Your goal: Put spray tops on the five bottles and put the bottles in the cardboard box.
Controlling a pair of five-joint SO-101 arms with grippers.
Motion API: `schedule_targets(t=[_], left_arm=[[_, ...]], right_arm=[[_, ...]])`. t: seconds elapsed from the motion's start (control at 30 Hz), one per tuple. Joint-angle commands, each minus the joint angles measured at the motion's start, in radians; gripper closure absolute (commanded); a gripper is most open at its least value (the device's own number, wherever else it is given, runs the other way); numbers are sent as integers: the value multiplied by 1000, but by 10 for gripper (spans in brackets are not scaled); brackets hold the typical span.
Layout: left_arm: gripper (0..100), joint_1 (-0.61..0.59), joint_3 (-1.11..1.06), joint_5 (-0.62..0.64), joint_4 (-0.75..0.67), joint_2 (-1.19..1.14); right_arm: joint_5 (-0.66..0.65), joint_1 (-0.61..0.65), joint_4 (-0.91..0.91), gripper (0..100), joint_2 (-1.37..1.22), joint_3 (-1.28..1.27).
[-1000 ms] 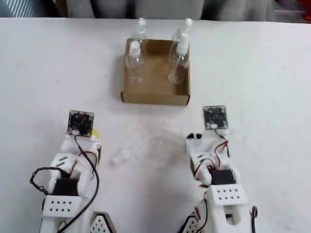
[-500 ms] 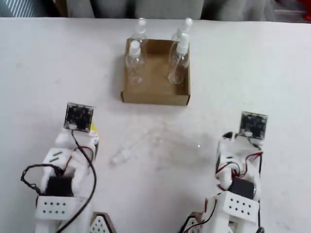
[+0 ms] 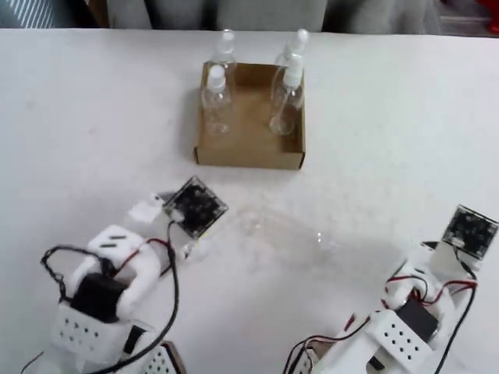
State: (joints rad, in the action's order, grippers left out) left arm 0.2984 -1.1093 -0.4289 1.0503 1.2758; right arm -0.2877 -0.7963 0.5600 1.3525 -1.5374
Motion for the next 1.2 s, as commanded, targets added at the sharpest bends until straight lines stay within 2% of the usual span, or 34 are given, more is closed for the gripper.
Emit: schedule_targets(t=[0.0, 0.13, 0.27, 0.37, 0.57, 0.7, 0.77, 0.87, 1.0, 1.17], left_arm=[[809, 68, 158, -9, -2, -214], [817, 174, 235, -18, -11, -343], [819, 285, 236, -155, -89, -426], [819, 328, 229, -212, -153, -493], [816, 380, 278, -224, -245, -679], [809, 432, 385, -226, -229, -839], [769, 444, 463, -261, -189, -923], [724, 444, 605, -290, -123, -1058], [725, 444, 792, -330, -38, -1213], [722, 444, 968, -336, -8, -1383]], right_arm=[[-51, -107, -82, 971, 12, 9], [-98, -188, -170, 971, 12, 9], [-110, -249, -248, 971, 12, 9], [-110, -282, -300, 971, 12, 9], [-110, -311, -343, 971, 12, -6], [-110, -315, -438, 971, 12, -98], [-110, -315, -512, 971, 12, -157], [-110, -317, -495, 974, 4, -157], [-109, -309, -495, 974, 1, -158], [-109, -314, -490, 974, -5, -158]])
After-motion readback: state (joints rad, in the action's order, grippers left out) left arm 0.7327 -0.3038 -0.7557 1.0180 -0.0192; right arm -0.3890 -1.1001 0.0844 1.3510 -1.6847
